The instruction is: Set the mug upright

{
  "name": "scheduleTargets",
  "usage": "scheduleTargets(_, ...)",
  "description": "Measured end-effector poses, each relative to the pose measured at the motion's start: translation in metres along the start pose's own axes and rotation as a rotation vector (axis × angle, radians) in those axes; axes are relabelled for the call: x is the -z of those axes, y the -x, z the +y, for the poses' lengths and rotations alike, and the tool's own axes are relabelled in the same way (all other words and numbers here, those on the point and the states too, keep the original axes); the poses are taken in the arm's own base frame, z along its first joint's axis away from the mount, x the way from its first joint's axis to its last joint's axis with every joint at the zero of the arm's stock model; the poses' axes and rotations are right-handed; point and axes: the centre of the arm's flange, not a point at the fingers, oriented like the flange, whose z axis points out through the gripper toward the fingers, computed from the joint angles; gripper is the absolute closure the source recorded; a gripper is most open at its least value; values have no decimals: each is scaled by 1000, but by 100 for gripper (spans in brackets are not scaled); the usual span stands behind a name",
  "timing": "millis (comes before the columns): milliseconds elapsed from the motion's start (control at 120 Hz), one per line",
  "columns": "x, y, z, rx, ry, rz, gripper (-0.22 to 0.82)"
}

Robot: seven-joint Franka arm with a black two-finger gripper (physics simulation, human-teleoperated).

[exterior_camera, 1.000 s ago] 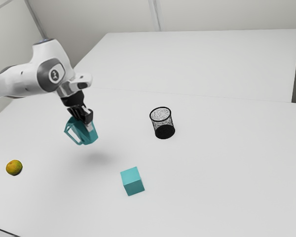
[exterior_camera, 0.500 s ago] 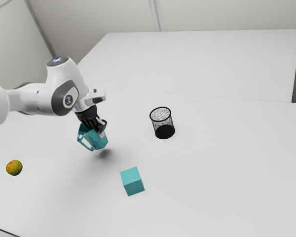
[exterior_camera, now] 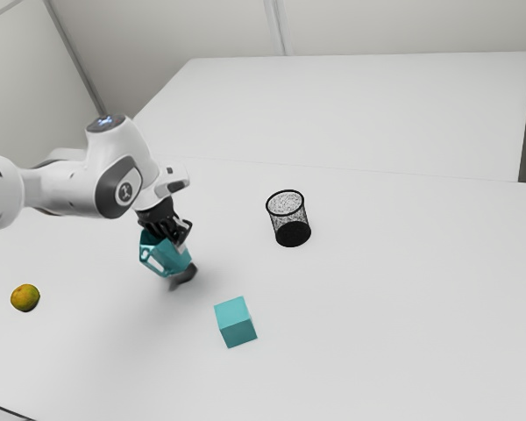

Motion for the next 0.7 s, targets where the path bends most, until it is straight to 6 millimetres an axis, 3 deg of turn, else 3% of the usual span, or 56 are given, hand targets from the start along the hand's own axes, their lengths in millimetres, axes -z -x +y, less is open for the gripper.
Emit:
scheduleTargets(475, -22, -2, 7, 47, 6, -35, 78)
scheduleTargets(700, -21, -2, 10, 53, 13, -34, 60)
